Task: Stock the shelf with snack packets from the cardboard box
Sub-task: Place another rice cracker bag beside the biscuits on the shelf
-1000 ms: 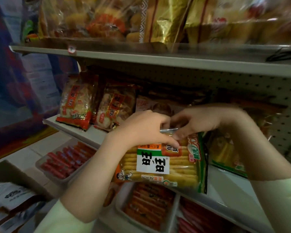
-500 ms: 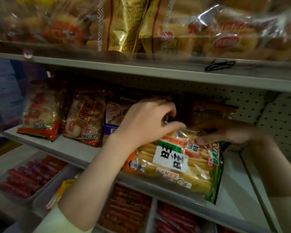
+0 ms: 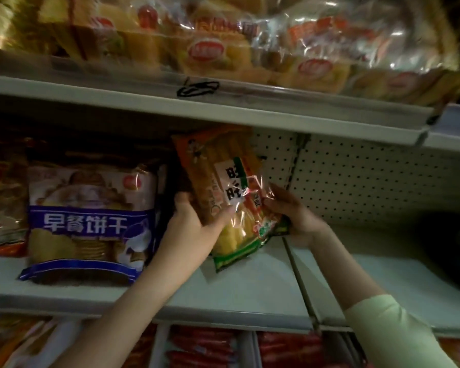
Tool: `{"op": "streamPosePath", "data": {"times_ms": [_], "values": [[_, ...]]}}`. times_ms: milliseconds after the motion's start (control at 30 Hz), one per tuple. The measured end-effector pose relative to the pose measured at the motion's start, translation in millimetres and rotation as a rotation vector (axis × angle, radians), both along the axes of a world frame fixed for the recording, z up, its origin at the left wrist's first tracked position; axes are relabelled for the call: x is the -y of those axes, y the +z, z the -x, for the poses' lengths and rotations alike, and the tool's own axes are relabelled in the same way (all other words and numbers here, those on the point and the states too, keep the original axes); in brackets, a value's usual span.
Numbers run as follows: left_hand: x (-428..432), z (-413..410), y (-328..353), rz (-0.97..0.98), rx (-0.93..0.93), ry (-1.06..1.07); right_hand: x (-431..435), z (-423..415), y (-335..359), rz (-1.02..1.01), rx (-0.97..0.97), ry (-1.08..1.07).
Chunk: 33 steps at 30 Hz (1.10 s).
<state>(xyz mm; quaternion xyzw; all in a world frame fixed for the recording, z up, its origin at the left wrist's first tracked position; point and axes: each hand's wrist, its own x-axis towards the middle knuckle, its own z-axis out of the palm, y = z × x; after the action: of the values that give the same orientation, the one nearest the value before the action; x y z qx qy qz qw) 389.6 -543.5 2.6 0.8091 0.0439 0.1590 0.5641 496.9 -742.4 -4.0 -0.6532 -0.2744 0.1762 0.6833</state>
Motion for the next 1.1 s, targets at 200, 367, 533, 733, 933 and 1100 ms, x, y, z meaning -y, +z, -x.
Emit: {"op": "streamPosePath", "data": {"times_ms": [200,367,533,733,933,1100], "values": [[-3,-24,-6,-0.019,-0.044,-0.029,-6,2,-12,0.225,0.022,0.028],[-12,-40,-17,-0.056,-0.096,-0.033,-20,7,-7,0.392,0.183,-0.015],[-13,-43,-27,-0.116,-0.127,0.036,-26,10,-3,0.44,0.203,-0.027],[-12,-32,-36,-0.321,0.09,0.14,-33,15,-1,0.48,0.323,-0.356],[-12,-16,-20,-0.56,0.376,0.173,-59,40,11,0.633,0.875,-0.723],[-44,14,-5,-0.617,0.446,0.137,-111,74,15,0.477,1.213,-0.625]]}}
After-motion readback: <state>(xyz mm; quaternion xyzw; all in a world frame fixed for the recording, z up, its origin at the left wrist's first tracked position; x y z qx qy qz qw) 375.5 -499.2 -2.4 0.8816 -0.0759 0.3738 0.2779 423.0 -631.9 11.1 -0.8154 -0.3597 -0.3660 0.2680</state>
